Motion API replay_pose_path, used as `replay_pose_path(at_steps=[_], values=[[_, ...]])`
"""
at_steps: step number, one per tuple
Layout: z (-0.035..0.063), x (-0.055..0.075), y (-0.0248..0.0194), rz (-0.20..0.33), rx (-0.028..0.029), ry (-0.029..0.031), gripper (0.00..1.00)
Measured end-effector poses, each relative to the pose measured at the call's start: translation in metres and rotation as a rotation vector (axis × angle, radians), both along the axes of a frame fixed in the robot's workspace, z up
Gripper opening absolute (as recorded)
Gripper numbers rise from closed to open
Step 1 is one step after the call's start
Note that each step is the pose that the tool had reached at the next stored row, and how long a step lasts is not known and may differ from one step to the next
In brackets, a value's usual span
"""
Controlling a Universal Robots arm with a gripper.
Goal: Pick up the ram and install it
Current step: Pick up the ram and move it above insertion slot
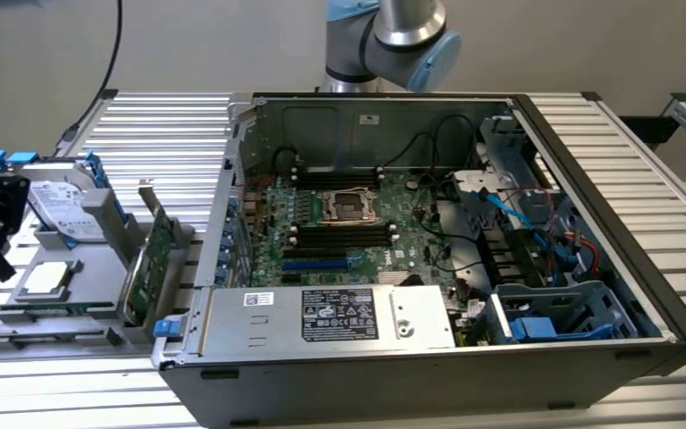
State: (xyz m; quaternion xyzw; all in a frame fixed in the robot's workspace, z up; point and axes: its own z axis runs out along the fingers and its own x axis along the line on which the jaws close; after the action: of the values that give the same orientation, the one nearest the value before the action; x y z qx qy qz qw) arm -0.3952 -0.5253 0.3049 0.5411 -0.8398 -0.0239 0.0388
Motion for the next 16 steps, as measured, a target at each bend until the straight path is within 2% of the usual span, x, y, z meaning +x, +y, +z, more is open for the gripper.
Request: replay_pose_path(at_steps=[16], values=[[-0.0111,0.0,0.0,0.292,0.0,-0.0001,0.11]])
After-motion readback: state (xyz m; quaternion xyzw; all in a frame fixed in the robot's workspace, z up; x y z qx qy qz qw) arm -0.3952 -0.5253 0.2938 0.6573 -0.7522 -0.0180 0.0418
